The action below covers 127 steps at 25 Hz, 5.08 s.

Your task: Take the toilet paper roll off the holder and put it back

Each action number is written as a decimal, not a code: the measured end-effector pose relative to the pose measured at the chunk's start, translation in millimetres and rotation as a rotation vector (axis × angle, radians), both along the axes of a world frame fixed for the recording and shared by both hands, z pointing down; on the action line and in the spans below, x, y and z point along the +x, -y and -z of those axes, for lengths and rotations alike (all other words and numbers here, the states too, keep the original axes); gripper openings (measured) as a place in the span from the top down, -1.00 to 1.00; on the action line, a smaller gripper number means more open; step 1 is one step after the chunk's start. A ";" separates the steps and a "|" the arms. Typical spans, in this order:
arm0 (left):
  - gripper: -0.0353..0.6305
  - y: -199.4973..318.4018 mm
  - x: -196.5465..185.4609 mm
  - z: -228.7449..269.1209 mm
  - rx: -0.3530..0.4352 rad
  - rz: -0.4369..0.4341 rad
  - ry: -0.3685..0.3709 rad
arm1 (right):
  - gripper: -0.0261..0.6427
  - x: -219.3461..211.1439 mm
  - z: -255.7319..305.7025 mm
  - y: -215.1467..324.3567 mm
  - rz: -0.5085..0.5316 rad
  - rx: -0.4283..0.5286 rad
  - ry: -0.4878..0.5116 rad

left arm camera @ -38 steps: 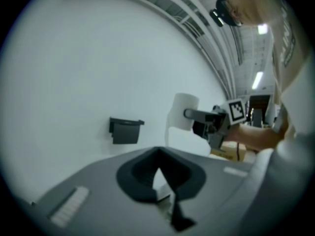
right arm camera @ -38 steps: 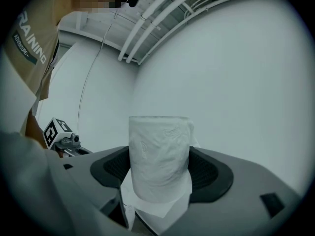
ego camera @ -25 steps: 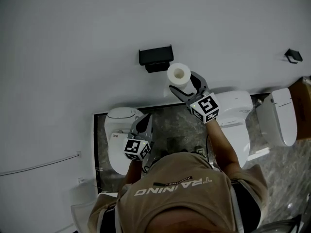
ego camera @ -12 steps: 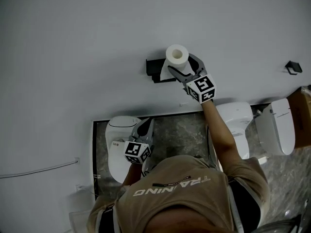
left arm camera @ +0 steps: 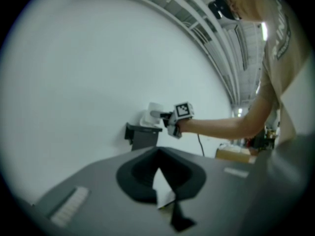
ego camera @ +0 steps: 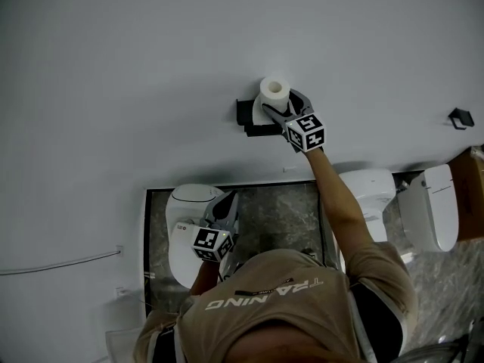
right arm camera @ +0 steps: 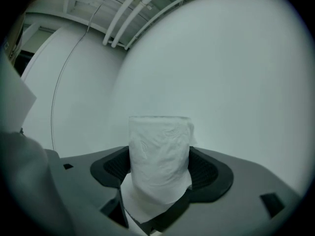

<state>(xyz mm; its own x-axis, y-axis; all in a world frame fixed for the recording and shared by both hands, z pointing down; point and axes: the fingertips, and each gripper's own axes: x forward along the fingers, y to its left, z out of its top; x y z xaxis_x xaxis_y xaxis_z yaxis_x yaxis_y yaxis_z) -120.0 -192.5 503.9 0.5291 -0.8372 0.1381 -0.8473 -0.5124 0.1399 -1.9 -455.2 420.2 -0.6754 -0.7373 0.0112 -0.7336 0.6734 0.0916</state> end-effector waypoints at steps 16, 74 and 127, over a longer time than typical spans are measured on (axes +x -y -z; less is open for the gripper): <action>0.90 -21.5 4.8 9.0 0.013 -0.046 0.002 | -0.05 19.5 -36.5 0.4 -0.062 -0.137 0.031; 0.90 -88.2 31.9 1.5 0.044 -0.133 0.005 | 0.88 51.7 -67.6 -343.9 -0.022 -0.116 0.064; 0.90 -251.3 66.5 -3.3 0.058 -0.096 0.028 | 0.88 90.1 -82.9 -505.9 -0.027 -0.134 0.129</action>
<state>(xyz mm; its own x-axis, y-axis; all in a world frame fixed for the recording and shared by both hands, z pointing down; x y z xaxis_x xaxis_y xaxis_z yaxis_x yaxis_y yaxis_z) -53.5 58.8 507.3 0.6037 -0.7900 0.1067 -0.7972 -0.5977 0.0852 88.3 50.6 503.2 -0.6576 -0.7530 0.0257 -0.7515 0.6531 -0.0936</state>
